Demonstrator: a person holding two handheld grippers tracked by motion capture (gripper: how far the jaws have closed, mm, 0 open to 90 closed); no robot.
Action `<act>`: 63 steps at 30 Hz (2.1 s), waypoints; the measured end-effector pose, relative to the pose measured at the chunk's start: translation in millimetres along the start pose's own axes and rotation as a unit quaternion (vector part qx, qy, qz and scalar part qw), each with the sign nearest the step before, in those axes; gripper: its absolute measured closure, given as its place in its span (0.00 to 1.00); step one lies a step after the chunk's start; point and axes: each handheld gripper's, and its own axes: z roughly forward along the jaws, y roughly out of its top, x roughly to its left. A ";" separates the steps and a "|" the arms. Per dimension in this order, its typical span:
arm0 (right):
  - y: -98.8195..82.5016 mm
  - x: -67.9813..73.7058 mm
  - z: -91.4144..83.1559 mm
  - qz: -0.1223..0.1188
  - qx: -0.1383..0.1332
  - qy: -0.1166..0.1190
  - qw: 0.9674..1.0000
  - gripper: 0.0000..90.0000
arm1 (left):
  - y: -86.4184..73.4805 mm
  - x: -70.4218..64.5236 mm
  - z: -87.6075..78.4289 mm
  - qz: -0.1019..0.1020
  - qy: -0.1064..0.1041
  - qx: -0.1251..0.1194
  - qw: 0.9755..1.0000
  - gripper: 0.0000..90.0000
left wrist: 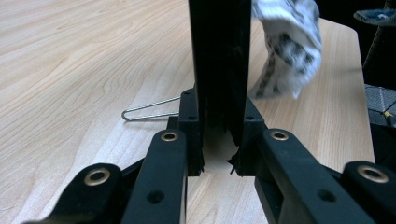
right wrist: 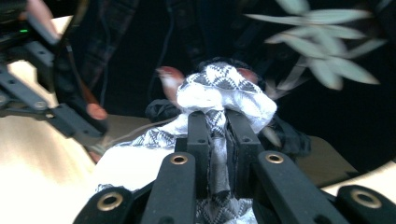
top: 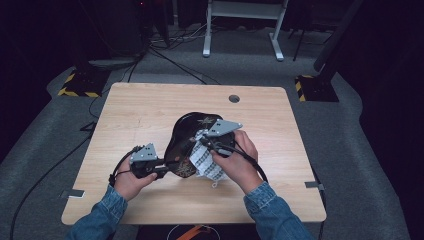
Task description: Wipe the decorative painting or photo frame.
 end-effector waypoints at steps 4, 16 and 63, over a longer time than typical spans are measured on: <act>-2.7 -12.4 -4.5 0.014 0.000 -0.015 1.000 0.92 | -0.3 0.5 0.1 -0.004 -0.003 -0.001 1.000 0.87; -12.0 -42.7 -15.0 0.047 0.002 -0.055 0.997 0.92 | -0.5 0.6 0.3 -0.005 -0.004 -0.002 1.000 0.86; -9.0 17.7 14.8 -0.009 0.023 0.023 0.999 0.91 | -1.3 1.3 0.9 -0.009 -0.004 0.001 1.000 0.87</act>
